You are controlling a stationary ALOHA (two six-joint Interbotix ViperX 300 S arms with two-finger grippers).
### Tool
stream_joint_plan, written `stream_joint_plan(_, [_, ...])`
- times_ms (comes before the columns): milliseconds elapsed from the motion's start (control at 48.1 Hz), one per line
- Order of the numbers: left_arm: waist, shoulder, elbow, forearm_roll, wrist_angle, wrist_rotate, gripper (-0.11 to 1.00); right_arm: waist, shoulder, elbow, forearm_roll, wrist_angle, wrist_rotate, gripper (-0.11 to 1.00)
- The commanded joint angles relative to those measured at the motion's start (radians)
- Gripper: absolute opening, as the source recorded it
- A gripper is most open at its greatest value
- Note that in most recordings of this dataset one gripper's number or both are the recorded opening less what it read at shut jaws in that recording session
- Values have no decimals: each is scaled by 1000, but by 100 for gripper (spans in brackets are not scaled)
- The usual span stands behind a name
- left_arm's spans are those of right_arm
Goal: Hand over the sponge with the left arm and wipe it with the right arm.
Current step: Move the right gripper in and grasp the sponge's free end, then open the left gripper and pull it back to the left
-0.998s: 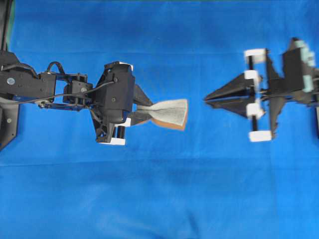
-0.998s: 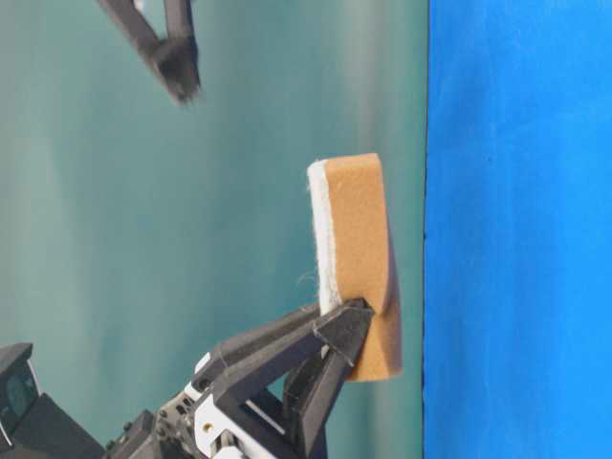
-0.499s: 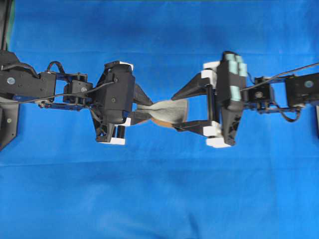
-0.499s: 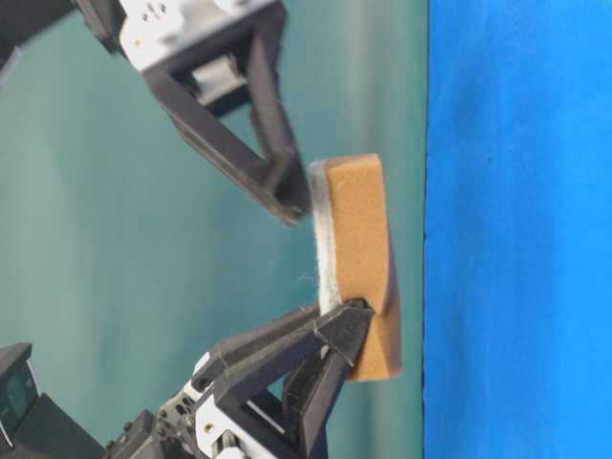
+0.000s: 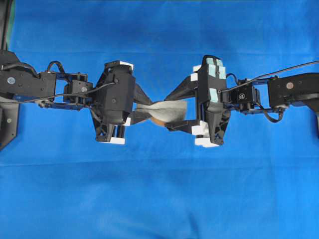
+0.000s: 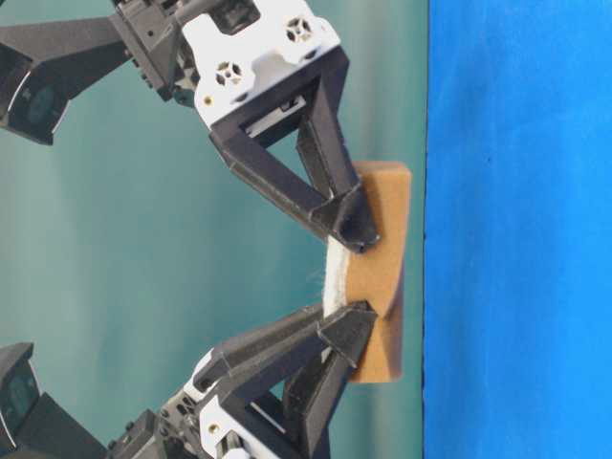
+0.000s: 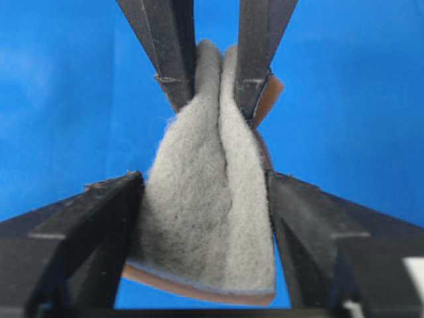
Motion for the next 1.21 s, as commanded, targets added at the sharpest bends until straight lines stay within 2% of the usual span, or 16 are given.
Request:
stream_joint_plan(0, [0,-12,-14,-2,-9,2,19,-3,-9,-21,-6,0,-6,63])
stream_joint_plan(187, [-2,-15,-9,-2,-26,31,16,-3,-9,-23,-12,25,-9,22])
stream_joint_plan(374, [-2,-18,-6,-2,-57,32,16,-2,-17,-15,-12,32,-11,21])
stream_joint_plan(520, [-2,-26,2,-2,-83,-6,16,-2,-29,-9,-12,29,-12,21])
stream_joint_plan(540, [-2,-29,5,-2,-87,-9,18,-2,-31,-8,-12,29,-12,21])
stream_joint_plan(582, [-2,-35,11,-2,-95,-15,30,-3,-34,-6,-12,31,-14,21])
stream_joint_plan(727, [-2,-91,51,0,-123,-29,75,-3,-48,3,-21,32,-14,21])
stream_joint_plan(810, [-6,-161,86,-2,-124,-32,91,-2,-63,12,-21,32,-14,21])
stream_joint_plan(873, [-12,-215,117,-2,-129,-32,94,-2,-74,21,-23,29,-12,21])
stream_joint_plan(1185, [-17,-506,282,-2,-156,-43,93,-2,-100,58,-23,25,-12,21])
